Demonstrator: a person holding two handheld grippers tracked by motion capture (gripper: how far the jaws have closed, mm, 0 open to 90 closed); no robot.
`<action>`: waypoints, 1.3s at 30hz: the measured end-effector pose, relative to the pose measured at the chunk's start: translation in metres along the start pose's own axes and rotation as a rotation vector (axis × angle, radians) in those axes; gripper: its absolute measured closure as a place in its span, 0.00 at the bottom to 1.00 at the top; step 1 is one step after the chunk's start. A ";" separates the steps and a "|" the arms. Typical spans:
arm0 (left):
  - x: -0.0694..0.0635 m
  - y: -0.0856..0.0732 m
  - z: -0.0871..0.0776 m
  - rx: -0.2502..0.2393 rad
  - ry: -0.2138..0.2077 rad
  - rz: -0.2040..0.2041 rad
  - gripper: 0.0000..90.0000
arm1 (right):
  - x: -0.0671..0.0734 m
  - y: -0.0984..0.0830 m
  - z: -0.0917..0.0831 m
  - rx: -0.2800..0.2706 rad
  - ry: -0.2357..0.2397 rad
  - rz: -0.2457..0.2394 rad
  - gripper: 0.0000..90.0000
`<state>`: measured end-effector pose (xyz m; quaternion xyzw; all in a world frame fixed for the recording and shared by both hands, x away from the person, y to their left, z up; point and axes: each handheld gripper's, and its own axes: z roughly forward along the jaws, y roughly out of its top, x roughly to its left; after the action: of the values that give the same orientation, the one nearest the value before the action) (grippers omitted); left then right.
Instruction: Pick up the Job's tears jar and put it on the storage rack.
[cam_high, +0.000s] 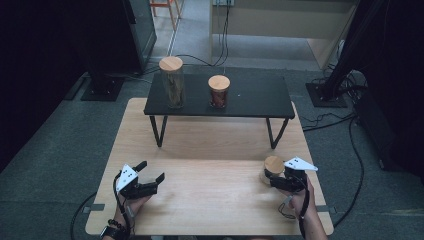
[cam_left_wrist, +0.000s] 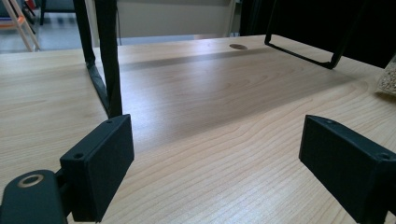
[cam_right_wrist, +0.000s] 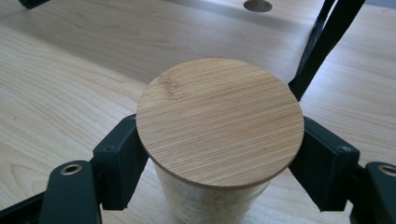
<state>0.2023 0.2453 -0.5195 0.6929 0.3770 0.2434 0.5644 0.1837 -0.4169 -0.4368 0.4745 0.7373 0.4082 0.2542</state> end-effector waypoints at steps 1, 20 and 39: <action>0.000 0.000 0.000 0.000 0.000 0.000 0.11 | 0.000 0.001 -0.001 0.001 0.000 -0.001 0.28; 0.000 -0.001 -0.001 -0.003 -0.001 -0.002 0.11 | 0.001 0.018 -0.014 -0.004 0.001 -0.014 0.28; 0.000 -0.001 -0.001 -0.005 -0.001 -0.001 0.11 | 0.004 0.031 -0.024 -0.006 -0.002 -0.027 0.28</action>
<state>0.2014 0.2459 -0.5202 0.6913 0.3765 0.2435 0.5667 0.1789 -0.4150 -0.3973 0.4640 0.7422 0.4067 0.2617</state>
